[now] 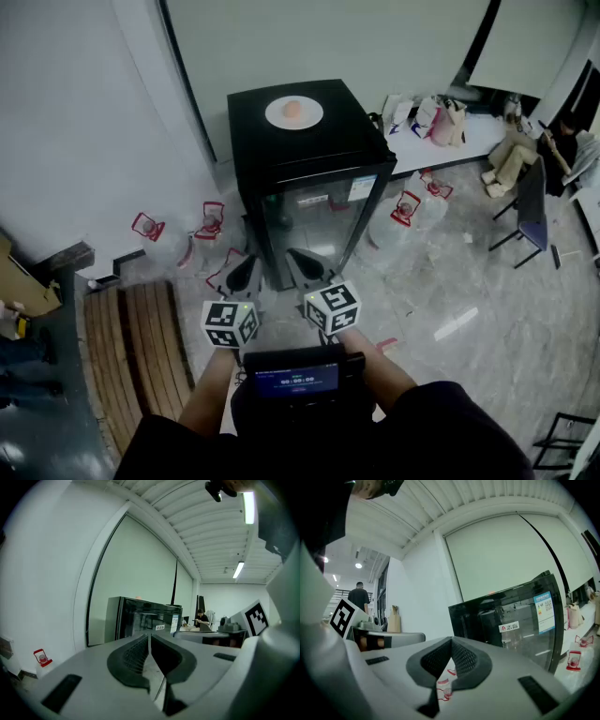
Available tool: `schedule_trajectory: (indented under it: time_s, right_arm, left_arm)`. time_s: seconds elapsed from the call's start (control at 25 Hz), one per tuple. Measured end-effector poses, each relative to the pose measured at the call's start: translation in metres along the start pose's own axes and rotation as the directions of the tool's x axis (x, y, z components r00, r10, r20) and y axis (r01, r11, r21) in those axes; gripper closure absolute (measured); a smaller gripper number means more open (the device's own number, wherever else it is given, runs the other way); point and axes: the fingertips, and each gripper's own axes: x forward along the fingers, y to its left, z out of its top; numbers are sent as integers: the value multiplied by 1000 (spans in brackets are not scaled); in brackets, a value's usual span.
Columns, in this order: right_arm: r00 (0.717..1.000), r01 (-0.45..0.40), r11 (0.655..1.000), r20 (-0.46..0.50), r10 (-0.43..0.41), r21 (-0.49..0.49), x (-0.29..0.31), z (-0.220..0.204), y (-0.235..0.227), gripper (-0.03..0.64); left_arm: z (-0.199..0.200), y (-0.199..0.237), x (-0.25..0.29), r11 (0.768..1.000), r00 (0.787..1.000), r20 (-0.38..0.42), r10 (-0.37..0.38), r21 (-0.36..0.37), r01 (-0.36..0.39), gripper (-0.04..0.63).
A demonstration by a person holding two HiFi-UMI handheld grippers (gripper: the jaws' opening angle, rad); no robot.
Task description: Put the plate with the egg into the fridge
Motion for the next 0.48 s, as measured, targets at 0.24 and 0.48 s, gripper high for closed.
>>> schedule_trajectory:
  time_s: [0.24,0.48]
  right_arm:
    - [1000,4,1000,1,-4,5,2,0,-7,607]
    - [1000,9,1000,-6,-9,19,-3,-3,-13,608]
  left_arm:
    - [-1,2,6,1000,1000,-4,3,0,-3,566]
    - [-9,3,8,1000,1000,-18,17,-1,-17,566]
